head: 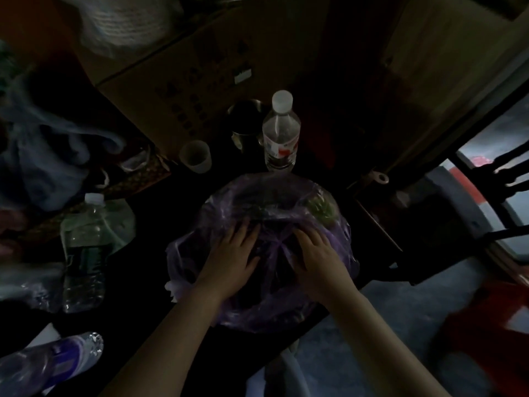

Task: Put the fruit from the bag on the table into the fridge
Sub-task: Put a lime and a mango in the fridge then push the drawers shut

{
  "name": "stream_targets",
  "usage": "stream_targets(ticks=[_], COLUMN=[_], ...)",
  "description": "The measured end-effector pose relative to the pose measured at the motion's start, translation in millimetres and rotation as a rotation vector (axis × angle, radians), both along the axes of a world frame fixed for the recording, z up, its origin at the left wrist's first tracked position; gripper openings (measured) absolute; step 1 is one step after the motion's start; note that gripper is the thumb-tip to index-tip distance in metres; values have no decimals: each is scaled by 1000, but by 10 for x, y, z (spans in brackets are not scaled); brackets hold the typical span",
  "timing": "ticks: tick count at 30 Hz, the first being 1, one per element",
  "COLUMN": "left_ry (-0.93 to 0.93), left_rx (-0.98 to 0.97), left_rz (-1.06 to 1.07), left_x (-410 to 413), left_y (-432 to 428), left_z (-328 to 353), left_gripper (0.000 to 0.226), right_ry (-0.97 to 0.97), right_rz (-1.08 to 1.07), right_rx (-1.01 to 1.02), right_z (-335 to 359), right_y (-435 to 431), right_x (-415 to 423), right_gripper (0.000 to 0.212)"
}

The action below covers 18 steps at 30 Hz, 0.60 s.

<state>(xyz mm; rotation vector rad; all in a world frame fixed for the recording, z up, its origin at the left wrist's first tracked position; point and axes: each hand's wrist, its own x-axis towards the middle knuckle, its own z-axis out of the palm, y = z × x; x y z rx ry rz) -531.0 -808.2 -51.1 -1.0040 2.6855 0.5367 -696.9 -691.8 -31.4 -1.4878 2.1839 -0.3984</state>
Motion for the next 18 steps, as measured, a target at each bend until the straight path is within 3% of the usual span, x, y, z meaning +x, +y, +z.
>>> stream_targets(ticks=[5,9,18], left_ry=[61,144,92], left_rx=[-37,-95,-32], left_rz=[30,34,42], left_x=[-150,-382,-672], left_y=[-167,-328,-582], left_z=[70,176,40], left_gripper=[74,67,62], right_ry=[-9,22,-31], right_rz=[-44,-79,-113], right_rx=[-117,-173,-77], right_z=[76,110,12], right_y=[-74,-159,-295], right_x=[-191,-413,-785], right_gripper=[53,52,55])
